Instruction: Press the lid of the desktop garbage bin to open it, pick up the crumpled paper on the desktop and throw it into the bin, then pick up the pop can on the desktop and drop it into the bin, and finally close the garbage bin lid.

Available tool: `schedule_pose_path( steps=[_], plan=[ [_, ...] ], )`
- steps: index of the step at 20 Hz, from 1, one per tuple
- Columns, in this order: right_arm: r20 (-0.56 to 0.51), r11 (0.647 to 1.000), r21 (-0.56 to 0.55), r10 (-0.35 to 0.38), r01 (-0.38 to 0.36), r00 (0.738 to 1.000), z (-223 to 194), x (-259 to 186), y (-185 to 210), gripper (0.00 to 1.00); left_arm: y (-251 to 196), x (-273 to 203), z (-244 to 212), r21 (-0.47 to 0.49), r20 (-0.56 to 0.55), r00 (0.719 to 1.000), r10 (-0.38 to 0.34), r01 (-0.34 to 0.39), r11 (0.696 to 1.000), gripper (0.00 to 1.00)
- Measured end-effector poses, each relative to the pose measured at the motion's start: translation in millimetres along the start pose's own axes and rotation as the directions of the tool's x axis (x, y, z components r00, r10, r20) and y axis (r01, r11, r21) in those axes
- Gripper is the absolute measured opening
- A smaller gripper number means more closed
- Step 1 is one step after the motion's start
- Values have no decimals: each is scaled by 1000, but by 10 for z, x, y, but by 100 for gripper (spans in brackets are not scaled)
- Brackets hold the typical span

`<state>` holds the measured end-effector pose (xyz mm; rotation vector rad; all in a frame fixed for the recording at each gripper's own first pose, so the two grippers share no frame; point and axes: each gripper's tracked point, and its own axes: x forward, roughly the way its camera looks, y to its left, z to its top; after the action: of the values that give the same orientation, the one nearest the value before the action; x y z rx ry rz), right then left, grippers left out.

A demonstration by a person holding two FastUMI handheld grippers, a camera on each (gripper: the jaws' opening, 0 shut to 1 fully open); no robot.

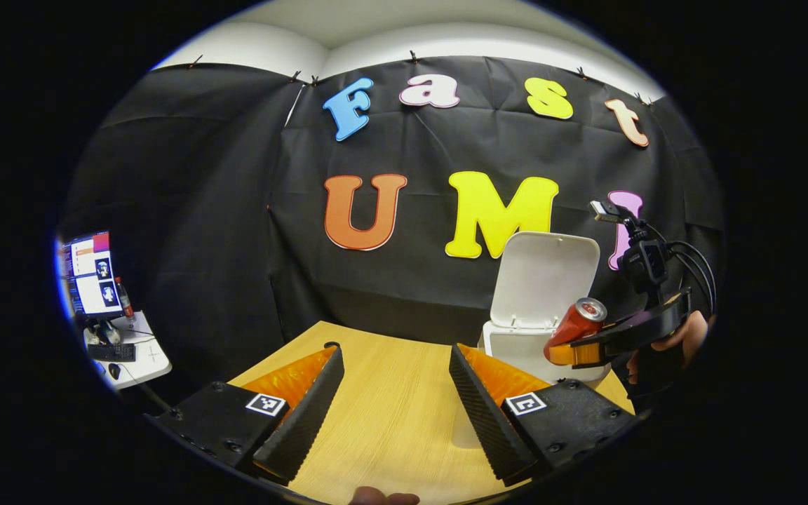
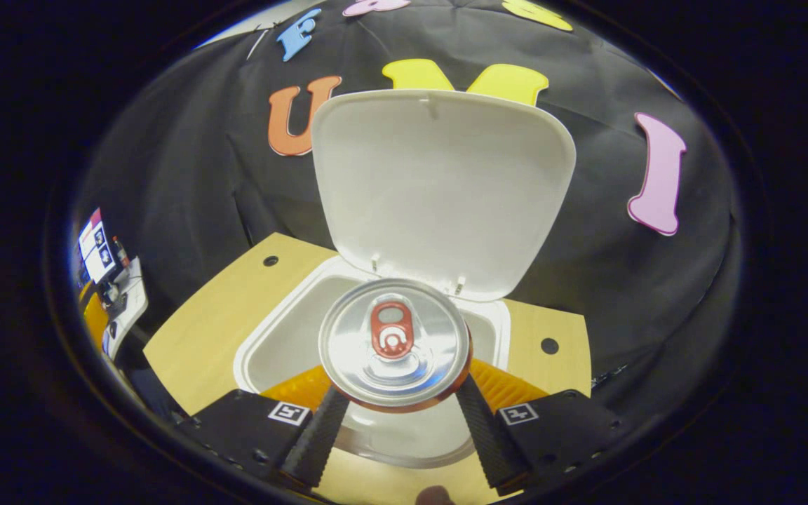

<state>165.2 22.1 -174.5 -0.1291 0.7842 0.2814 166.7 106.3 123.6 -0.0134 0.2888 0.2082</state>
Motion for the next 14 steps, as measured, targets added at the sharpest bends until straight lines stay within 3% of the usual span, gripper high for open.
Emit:
schedule_pose_path(
  steps=[6,14],
  plan=[
    [37,999,39,-23,21,999,50,-89,-145,84,-69,-52,27,0,11,1000,-6,6,1000,98],
    [178,989,125,-96,74,979,433,-600,-402,91,-203,-81,118,12,35,998,-57,57,998,98]
  ],
)
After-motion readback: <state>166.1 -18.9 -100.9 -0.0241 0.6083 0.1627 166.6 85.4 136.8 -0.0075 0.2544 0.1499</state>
